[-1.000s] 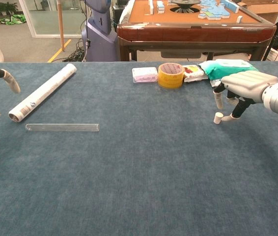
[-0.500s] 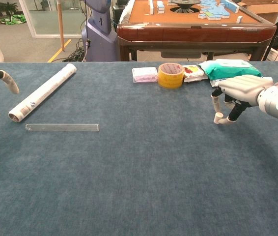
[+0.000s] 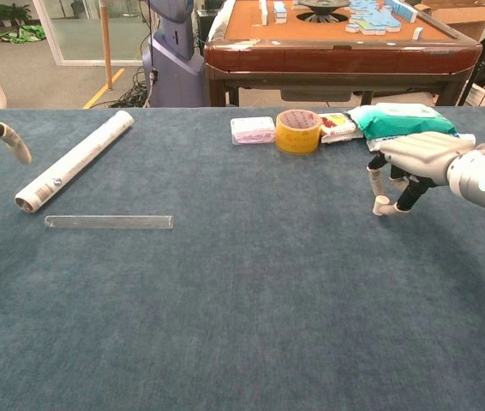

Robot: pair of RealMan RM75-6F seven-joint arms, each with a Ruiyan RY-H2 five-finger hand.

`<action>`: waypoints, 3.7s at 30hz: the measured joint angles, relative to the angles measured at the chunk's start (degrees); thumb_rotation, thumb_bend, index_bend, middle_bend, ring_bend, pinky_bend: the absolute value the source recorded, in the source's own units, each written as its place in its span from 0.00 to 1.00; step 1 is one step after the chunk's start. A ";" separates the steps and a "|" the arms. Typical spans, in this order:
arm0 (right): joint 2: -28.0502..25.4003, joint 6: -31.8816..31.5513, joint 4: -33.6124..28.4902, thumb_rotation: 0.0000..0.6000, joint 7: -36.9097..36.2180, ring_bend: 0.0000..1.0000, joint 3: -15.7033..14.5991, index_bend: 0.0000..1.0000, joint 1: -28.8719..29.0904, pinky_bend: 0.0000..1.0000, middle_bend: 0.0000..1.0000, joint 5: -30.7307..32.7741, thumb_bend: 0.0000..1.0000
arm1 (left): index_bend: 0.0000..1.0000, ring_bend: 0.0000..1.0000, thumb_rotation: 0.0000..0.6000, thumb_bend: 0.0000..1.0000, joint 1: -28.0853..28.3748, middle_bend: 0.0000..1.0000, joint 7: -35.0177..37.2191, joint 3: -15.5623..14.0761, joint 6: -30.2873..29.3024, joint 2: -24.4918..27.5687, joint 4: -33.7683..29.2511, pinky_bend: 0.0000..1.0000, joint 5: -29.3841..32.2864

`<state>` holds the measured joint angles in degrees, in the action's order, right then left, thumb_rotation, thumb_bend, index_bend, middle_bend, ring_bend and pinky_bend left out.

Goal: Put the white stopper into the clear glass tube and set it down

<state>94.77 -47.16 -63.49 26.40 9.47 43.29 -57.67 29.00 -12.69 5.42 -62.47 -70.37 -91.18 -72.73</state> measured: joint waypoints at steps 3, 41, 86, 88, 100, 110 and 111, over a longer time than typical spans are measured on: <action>-0.02 0.11 -0.11 1.00 0.26 0.90 -0.04 0.51 0.09 0.83 0.89 0.19 0.28 | 0.32 0.87 1.00 0.23 -0.08 0.85 0.00 -0.02 -0.08 0.06 -0.05 0.91 -0.02; -32.68 -2.21 -29.66 1.00 -2.02 0.91 4.18 0.56 -2.29 0.84 0.89 6.91 0.34 | 0.33 0.88 1.00 0.23 7.66 0.86 -1.29 2.15 8.87 -2.03 2.98 0.91 0.19; -38.03 -4.68 -30.53 1.00 -11.13 0.91 0.34 0.56 -7.12 0.84 0.88 5.11 0.34 | 0.49 0.94 1.00 0.28 17.65 0.94 -24.19 3.41 11.09 -22.36 15.23 0.96 26.90; -38.08 -4.60 -30.45 1.00 -11.40 0.91 0.27 0.56 -7.22 0.84 0.88 4.99 0.34 | 0.49 0.94 1.00 0.28 17.96 0.94 -24.57 3.47 11.06 -22.62 15.43 0.96 27.62; -38.08 -4.23 -29.81 1.00 -12.64 0.91 -0.02 0.56 -7.66 0.84 0.88 4.34 0.34 | 0.49 0.94 1.00 0.36 19.33 0.94 -26.71 3.14 10.64 -23.23 16.04 0.96 31.01; -38.13 -4.28 -30.13 1.00 -12.71 0.91 -0.05 0.56 -7.68 0.84 0.88 4.11 0.34 | 0.49 0.94 1.00 0.35 19.79 0.94 -27.54 2.12 11.06 -22.98 16.18 0.96 32.63; -38.13 -4.28 -30.11 1.00 -12.68 0.91 -0.08 0.56 -7.69 0.84 0.88 4.15 0.34 | 0.49 0.94 1.00 0.35 19.78 0.94 -27.39 2.08 10.99 -22.99 16.16 0.96 32.51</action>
<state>56.64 -51.44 -93.60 13.71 9.40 35.60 -53.52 48.78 -40.08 7.50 -51.49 -93.36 -75.02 -40.22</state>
